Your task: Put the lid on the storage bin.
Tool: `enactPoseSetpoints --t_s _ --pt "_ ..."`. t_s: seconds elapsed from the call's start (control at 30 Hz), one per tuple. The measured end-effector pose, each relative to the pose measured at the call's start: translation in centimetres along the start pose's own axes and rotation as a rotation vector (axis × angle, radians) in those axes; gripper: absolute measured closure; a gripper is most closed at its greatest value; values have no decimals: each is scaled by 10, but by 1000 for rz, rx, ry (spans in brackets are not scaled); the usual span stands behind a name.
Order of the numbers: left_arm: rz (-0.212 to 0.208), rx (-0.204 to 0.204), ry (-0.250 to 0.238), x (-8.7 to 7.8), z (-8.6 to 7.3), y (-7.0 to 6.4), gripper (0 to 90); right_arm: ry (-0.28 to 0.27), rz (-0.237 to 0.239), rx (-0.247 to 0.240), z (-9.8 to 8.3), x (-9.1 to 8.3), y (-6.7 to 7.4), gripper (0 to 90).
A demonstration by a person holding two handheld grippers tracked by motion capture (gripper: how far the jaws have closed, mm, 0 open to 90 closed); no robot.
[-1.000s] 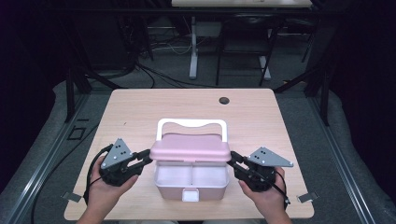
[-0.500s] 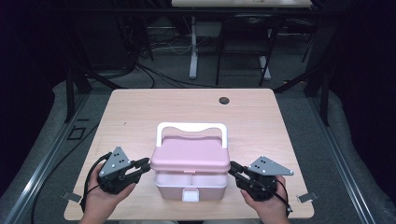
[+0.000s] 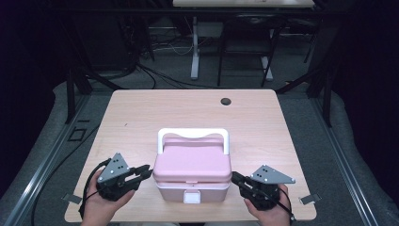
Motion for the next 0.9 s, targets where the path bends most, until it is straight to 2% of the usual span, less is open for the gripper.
enactPoseSetpoints --t_s 0.03,0.07,0.1,0.2,0.27,0.43,0.53,0.8,0.9 --pt "-2 -1 2 0 -1 0 770 9 -42 -3 -2 -1 -3 847" --pt "0 0 3 0 -1 0 770 14 -36 -3 -3 -2 -3 847" --pt "-1 -2 4 0 -2 0 770 6 -6 4 -4 -2 -1 847" --pt "3 -8 4 0 -4 2 769 7 -33 15 -5 -7 -5 849" --pt "4 -14 6 0 -6 3 767 3 -15 34 -5 -9 -6 848" --pt "16 -26 4 0 -8 8 744 -6 -21 34 -4 -8 -7 842" --pt "26 -29 5 1 -9 13 685 -13 -24 32 -2 -6 -9 812" --pt "40 -50 4 5 -7 25 600 -44 -47 47 9 0 -22 720" --pt "51 -72 -3 8 -5 33 578 -29 -60 54 13 2 -30 671"
Point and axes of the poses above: each handheld gripper's, and its own axes: x roughly forward along the jaws, z roughly out of its top, y roughly to its left, the point moved 10 cm from there along x, roughly forward along the jaws, and after that the axes turned 4 degrees about -y, right-handed, at the moved point
